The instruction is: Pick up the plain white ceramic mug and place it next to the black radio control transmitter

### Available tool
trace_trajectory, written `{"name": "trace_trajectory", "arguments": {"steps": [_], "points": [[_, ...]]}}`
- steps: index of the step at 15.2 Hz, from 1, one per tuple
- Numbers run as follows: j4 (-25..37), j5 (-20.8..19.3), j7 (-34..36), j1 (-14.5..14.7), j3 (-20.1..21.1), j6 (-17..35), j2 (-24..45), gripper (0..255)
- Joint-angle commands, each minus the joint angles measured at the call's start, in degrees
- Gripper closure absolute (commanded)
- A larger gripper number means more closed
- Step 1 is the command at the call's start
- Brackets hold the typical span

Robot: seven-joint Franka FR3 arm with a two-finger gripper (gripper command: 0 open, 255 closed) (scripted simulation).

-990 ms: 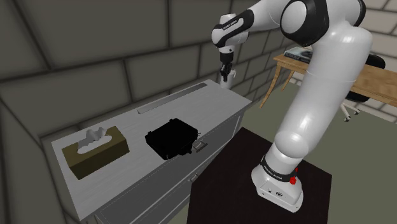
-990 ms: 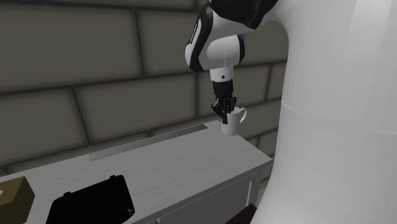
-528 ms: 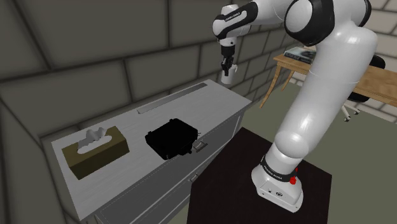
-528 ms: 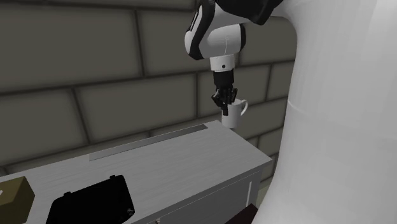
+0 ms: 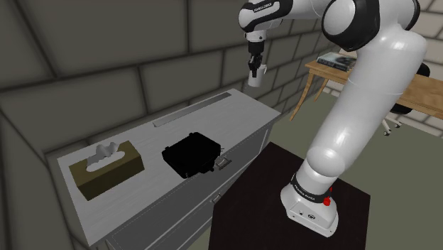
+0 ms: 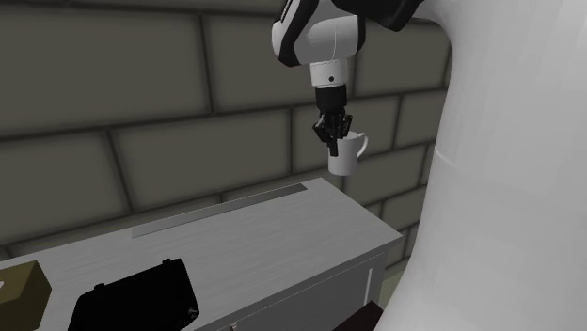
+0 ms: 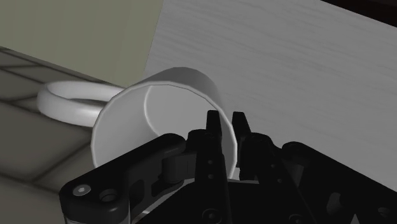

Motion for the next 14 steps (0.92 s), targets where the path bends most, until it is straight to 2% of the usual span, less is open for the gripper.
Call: {"name": "trace_trajectory", "arguments": {"steps": [1, 8, 14], "points": [[1.4, 0.0, -0.2, -0.1, -0.1, -1.4, 0.0, 255], [5.7, -0.1, -0.6, 0.0, 0.0, -6.0, -0.4, 255], [2.2, -0.2, 7.9, 4.3, 4.1, -6.6, -3.7, 255]]}}
